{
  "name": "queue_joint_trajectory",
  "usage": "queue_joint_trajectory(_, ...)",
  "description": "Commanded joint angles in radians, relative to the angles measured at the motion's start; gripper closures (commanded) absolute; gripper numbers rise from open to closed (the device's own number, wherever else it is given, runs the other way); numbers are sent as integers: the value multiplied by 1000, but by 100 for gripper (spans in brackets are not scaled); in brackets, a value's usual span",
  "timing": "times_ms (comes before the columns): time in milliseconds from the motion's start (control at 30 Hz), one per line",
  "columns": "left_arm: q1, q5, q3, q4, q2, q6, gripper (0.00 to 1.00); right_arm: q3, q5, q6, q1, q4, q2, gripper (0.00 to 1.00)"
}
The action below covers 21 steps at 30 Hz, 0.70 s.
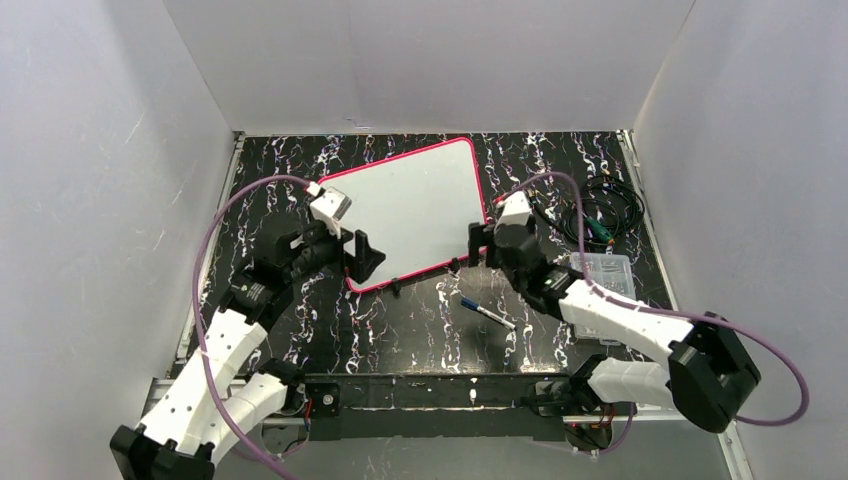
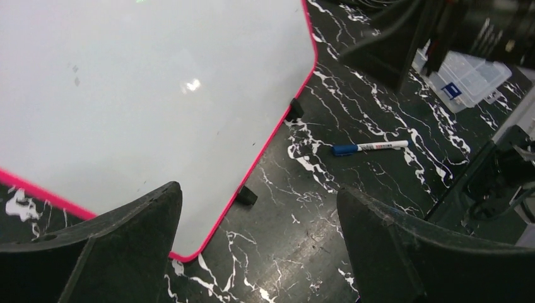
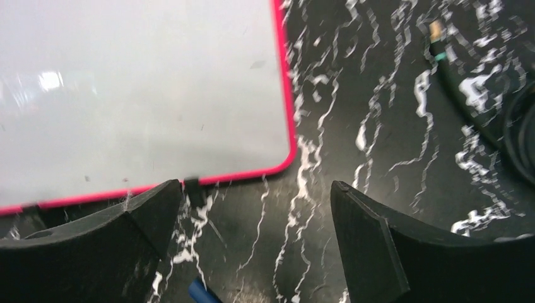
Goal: Write a sentence on the whiteboard
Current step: Move the whiteboard to the center of the board, then open the whiteboard marker at the center of the board.
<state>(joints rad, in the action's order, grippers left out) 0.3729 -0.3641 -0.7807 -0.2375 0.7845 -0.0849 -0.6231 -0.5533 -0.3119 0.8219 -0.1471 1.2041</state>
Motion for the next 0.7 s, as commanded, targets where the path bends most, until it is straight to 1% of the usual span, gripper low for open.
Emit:
queue_joint_trajectory(0, 92, -18, -97, 7, 68, 94, 10, -90, 162, 10, -119, 95, -100, 2)
queue_joint_trajectory(67, 159, 16, -123, 4, 113, 140, 10, -99, 228, 12, -182, 116, -117, 1)
queue_joint_trajectory(167, 236, 52, -183, -15, 217, 207, 11, -125, 350, -6, -309, 169, -99, 1)
queue_joint_trajectory(267, 278, 39, -250, -33, 346, 270, 15, -159, 466, -42, -444, 216, -51, 1)
queue_joint_trajectory(367, 346, 37, -298, -38, 462, 319, 18, -164, 560, -68, -551, 217, -37, 1)
queue_joint_trajectory(500, 463, 105, -348, -45, 618, 383, 23, -166, 615, -81, -623, 233, -51, 2)
queue_joint_trajectory(567, 492, 105, -372, -41, 692, 398, 26, -187, 624, -73, -630, 269, -63, 3)
queue_joint_trajectory(667, 508, 70, -401, -17, 799, 409, 31, -211, 628, -63, -632, 299, -81, 4)
